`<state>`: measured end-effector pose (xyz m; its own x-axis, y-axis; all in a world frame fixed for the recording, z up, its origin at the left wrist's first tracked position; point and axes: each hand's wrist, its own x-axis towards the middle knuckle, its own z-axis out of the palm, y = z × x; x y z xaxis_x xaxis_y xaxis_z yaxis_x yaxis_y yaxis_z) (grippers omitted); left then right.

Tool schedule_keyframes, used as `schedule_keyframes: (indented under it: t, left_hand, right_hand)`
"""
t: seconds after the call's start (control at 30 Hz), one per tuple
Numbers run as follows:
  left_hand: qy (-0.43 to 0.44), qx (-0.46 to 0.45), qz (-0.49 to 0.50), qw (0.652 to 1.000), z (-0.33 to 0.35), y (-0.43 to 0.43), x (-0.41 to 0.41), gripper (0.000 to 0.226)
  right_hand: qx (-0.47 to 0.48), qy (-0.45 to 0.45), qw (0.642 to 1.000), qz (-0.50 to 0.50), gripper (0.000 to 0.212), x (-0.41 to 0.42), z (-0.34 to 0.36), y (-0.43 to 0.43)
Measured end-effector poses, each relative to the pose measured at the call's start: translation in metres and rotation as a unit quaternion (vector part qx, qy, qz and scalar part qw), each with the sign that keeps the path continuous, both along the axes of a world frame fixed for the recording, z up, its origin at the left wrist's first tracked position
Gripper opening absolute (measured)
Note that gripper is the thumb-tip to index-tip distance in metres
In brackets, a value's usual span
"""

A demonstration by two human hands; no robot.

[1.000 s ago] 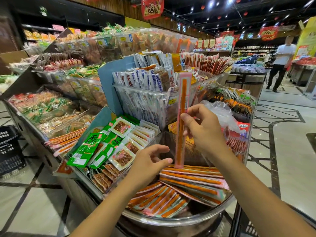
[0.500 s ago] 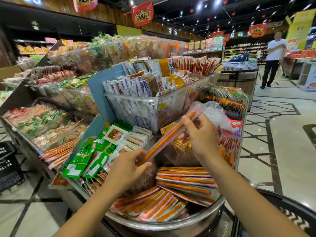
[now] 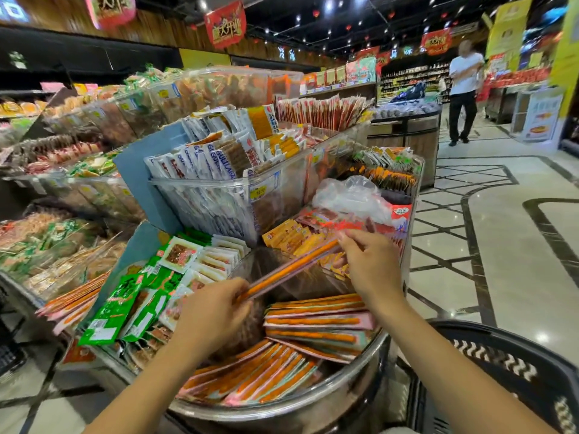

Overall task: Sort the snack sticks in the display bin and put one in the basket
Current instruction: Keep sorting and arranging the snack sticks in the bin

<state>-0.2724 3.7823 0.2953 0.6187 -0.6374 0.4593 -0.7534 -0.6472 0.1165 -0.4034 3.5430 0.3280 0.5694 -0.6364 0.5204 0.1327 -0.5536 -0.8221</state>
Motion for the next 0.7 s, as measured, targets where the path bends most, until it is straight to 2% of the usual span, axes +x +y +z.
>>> schedule_keyframes:
  t: [0.17, 0.3, 0.4, 0.53, 0.7]
  left_hand:
    - [0.007, 0.058, 0.013, 0.998, -0.014, -0.029, 0.001, 0.015]
    - [0.019, 0.087, -0.002, 0.996, -0.030, -0.049, 0.010, 0.015]
    - [0.030, 0.095, -0.003, 0.995, -0.038, -0.064, 0.018, 0.021]
    - [0.048, 0.094, 0.002, 0.994, -0.048, -0.081, 0.022, 0.022]
    - [0.068, 0.089, 0.012, 0.994, -0.058, -0.089, 0.026, 0.009]
  right_hand:
    - [-0.034, 0.069, 0.997, -0.004, 0.026, -0.019, -0.013, -0.011]
    - [-0.145, 0.173, 0.974, 0.014, 0.011, -0.032, -0.024, -0.015]
    - [-0.210, 0.233, 0.949, 0.010, 0.017, -0.037, -0.035, -0.020]
    - [-0.299, 0.247, 0.921, -0.040, 0.025, -0.041, -0.045, -0.024]
    - [-0.327, 0.255, 0.907, -0.069, 0.026, -0.041, -0.054, -0.026]
